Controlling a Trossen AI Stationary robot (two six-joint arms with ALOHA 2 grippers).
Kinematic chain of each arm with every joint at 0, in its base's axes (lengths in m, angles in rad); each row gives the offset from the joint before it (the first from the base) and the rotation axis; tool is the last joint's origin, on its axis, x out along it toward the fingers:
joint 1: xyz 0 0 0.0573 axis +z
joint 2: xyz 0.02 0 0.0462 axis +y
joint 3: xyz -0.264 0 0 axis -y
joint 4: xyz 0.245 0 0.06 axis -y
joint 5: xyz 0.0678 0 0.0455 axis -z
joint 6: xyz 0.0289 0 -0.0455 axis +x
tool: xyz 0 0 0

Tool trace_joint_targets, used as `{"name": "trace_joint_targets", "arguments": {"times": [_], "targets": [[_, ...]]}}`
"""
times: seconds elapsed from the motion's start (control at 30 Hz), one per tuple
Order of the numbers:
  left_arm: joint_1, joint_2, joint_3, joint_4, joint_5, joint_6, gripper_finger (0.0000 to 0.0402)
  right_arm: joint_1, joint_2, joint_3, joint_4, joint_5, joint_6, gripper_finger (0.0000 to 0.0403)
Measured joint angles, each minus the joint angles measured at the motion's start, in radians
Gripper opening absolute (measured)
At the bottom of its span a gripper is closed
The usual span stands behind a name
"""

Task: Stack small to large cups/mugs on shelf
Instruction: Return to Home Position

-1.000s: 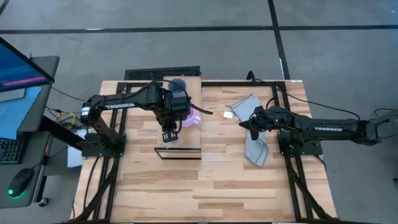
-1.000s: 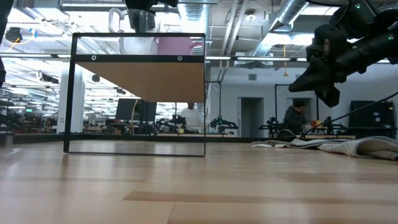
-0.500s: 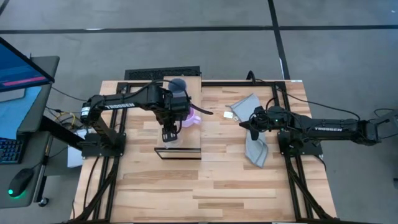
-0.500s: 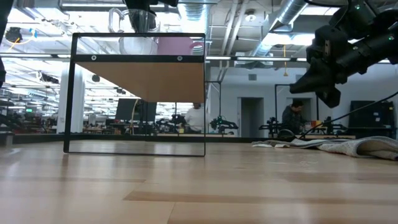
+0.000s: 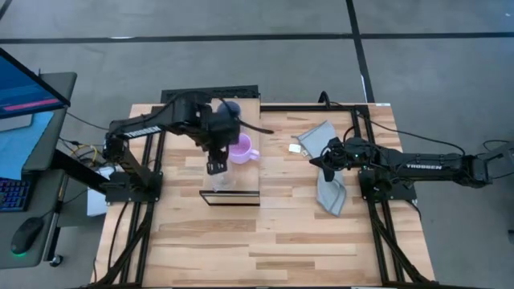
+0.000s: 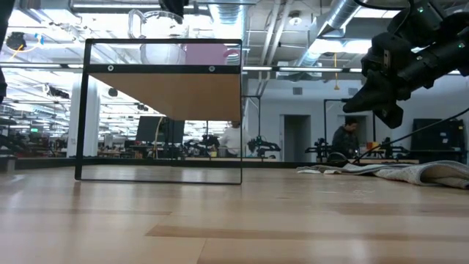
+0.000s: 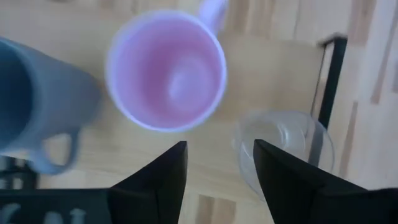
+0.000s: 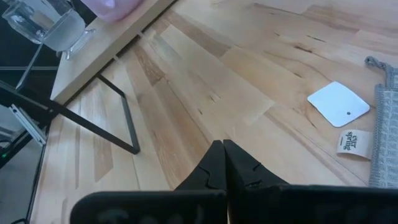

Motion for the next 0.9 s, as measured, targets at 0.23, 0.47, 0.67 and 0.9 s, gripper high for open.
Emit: {"name": "trace_joint_targets", "arguments": {"times": [0.23, 0.47, 0.67, 0.9], "targets": [[0.008, -0.103, 0.058, 0.073, -0.187, -0.012, 0.0177, 0.000, 0.000, 0.000, 0.003, 0.000, 0.001, 0.0006], [0.031, -0.319, 0.060, 0.195, -0.194, -0.052, 0.0164, -0.001, 0.000, 0.000, 0.012, 0.000, -0.016, 0.0006], [0.001, -0.421, 0.025, 0.255, -0.251, -0.017, 0.0155, -0.001, 0.000, 0.000, 0.097, 0.000, -0.048, 0.0006], [-0.012, -0.589, -0.235, 0.416, -0.317, -0.029, 0.0154, -0.001, 0.000, 0.000, 0.159, 0.000, -0.076, 0.0006]]}}
